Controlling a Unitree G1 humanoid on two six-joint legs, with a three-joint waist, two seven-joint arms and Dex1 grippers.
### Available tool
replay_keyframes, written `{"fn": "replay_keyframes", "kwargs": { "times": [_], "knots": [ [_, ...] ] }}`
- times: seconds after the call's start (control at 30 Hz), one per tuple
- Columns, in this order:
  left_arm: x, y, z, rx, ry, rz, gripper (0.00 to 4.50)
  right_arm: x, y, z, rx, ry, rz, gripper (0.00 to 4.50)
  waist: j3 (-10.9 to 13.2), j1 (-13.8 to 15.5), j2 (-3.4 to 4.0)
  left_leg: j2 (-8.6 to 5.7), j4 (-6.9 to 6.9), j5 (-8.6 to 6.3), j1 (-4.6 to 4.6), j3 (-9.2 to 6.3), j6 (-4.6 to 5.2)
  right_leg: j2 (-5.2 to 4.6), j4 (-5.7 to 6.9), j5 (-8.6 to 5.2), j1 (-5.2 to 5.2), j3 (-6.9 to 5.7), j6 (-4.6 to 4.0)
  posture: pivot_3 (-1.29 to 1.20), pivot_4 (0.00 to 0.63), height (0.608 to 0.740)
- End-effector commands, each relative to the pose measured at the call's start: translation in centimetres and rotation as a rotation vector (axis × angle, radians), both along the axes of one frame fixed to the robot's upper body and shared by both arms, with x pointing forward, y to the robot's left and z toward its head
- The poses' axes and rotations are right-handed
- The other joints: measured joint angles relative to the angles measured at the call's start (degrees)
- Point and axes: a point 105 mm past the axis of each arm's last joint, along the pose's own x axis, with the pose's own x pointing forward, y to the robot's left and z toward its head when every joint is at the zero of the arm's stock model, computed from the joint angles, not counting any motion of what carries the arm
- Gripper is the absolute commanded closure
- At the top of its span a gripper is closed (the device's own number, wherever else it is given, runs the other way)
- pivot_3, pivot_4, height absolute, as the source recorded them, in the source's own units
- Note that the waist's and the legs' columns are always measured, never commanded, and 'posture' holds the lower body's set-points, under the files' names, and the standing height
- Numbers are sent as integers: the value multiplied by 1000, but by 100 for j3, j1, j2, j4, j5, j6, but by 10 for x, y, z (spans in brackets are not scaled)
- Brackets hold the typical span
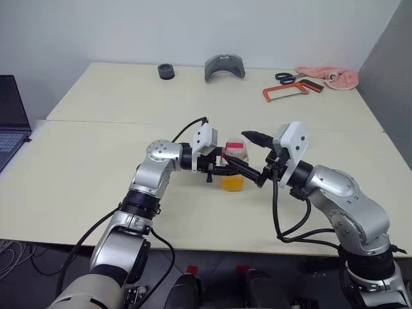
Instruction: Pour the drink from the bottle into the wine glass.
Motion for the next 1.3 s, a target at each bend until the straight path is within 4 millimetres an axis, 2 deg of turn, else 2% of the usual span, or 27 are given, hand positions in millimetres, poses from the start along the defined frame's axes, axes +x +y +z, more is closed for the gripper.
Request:
{"fn": "replay_keyframes", "kwargs": {
  "times": [0.03,0.47,0.67,0.7,0.87,1.1,1.2,1.3],
  "knots": [
    [-1,-3,16,-21,-64,-17,2776,-5,-2,12,22,-28,16,548,0,0,0,0,0,0,0,0,0,0,0,0,0,0,0,0,150,740],
    [-2,-3,15,-24,-63,-13,2776,2,-1,13,43,-6,19,548,0,1,0,0,0,0,0,0,0,0,0,0,0,-1,0,0,150,740],
    [-2,-3,15,-27,-62,-13,2776,3,-1,15,53,-8,19,2551,0,0,0,0,0,0,0,0,0,0,0,0,0,-1,0,0,150,740],
    [-2,-3,15,-27,-61,-13,2776,3,-1,15,52,-9,19,2666,0,0,0,0,0,0,0,0,0,0,0,0,0,0,0,0,150,740],
    [-3,-3,14,-28,-59,-12,2776,2,1,13,27,-24,28,2663,0,0,0,-1,0,0,0,0,0,0,0,0,0,-1,0,0,150,740],
    [-4,-2,13,-28,-53,-11,2778,1,2,16,-74,-181,7,2663,0,-3,0,-2,0,0,0,1,0,0,0,0,0,-1,0,0,150,740],
    [-5,-2,12,-27,-50,-11,2786,0,1,16,-75,-223,3,2760,0,-4,0,-2,0,0,0,1,0,2,0,0,-1,-2,0,0,150,740],
    [-5,-2,12,-28,-48,-11,2787,0,-1,16,-19,-193,0,2786,0,-3,0,-1,0,0,0,1,0,1,0,0,0,-1,0,0,150,740]
  ]
}}
